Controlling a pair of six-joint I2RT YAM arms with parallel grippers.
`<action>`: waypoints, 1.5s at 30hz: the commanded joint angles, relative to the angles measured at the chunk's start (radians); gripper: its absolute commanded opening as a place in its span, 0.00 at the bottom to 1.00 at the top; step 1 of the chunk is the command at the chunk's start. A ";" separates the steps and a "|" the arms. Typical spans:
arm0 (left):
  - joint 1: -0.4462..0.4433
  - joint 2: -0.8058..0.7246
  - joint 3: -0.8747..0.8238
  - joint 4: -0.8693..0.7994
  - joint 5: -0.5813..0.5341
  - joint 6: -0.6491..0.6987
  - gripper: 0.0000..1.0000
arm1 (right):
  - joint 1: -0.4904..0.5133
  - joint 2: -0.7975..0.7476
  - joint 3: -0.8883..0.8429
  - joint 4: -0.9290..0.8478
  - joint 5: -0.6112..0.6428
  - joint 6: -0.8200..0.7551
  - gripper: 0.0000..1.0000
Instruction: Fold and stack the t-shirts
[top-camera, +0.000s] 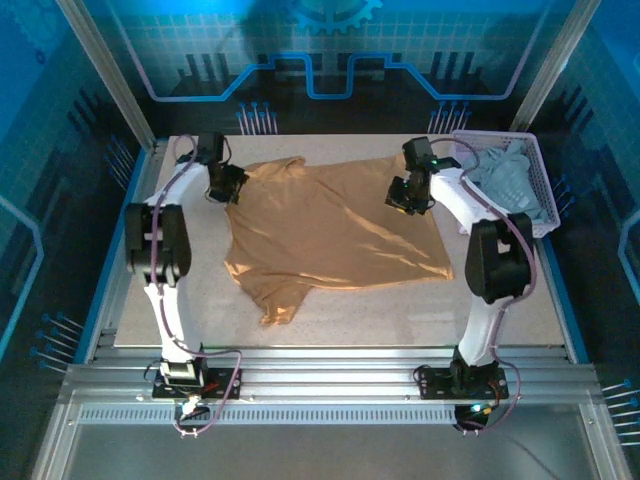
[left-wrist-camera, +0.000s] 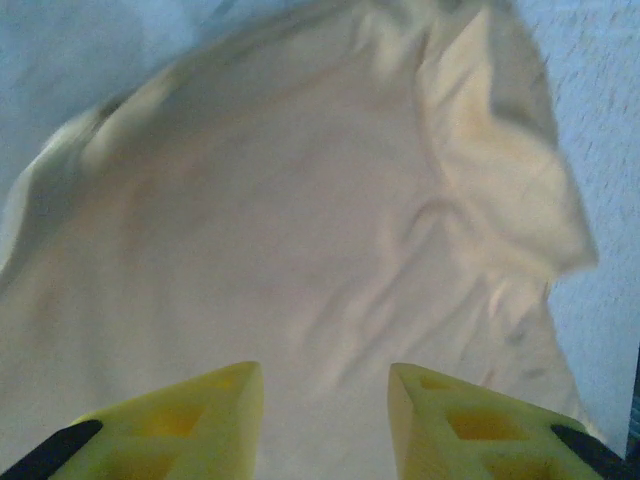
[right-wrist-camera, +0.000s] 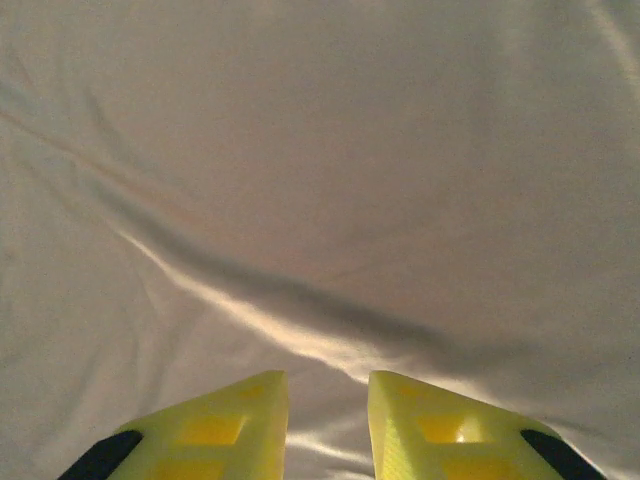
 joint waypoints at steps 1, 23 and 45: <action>0.003 0.126 0.159 -0.125 0.011 0.097 0.39 | -0.021 0.100 0.093 -0.038 -0.090 -0.013 0.29; -0.065 -0.221 -0.278 0.018 0.091 0.180 0.27 | -0.025 0.099 -0.030 -0.241 0.066 0.024 0.31; -0.083 0.395 0.480 -0.118 -0.066 0.514 0.48 | -0.004 0.089 0.055 -0.215 0.008 -0.016 0.32</action>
